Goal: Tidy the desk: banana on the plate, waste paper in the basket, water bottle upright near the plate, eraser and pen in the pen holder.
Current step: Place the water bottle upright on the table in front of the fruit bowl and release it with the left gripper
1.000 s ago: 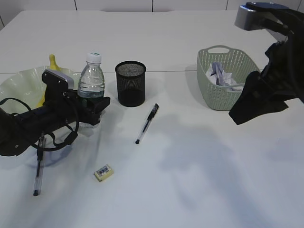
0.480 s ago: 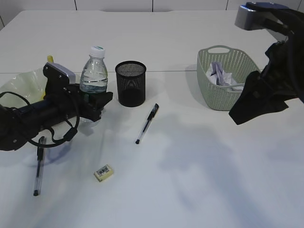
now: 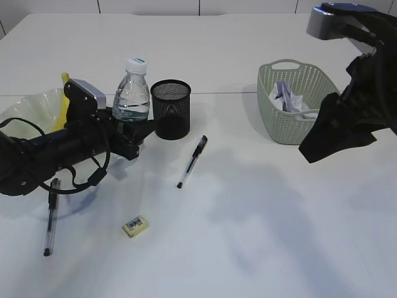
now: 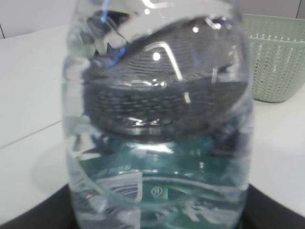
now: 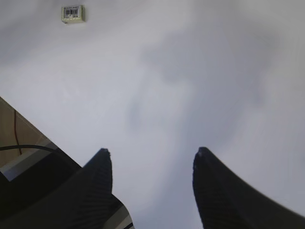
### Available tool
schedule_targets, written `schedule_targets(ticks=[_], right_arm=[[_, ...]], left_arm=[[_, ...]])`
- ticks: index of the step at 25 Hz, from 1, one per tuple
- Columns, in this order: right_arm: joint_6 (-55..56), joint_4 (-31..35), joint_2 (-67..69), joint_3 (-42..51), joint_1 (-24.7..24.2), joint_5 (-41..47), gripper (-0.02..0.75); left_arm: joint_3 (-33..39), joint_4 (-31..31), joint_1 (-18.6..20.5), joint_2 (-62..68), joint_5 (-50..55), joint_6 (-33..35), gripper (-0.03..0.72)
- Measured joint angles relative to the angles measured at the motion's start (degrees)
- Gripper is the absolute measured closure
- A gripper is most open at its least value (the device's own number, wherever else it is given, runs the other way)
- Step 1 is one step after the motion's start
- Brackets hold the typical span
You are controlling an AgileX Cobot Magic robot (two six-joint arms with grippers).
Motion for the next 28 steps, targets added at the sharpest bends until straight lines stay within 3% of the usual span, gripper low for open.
schedule_targets(ticks=[28], right_arm=[[-0.1, 0.0, 0.0, 0.0, 0.0, -0.1, 0.335]], left_arm=[[-0.1, -9.0, -0.6, 4.8, -1.3, 0.3, 0.285]])
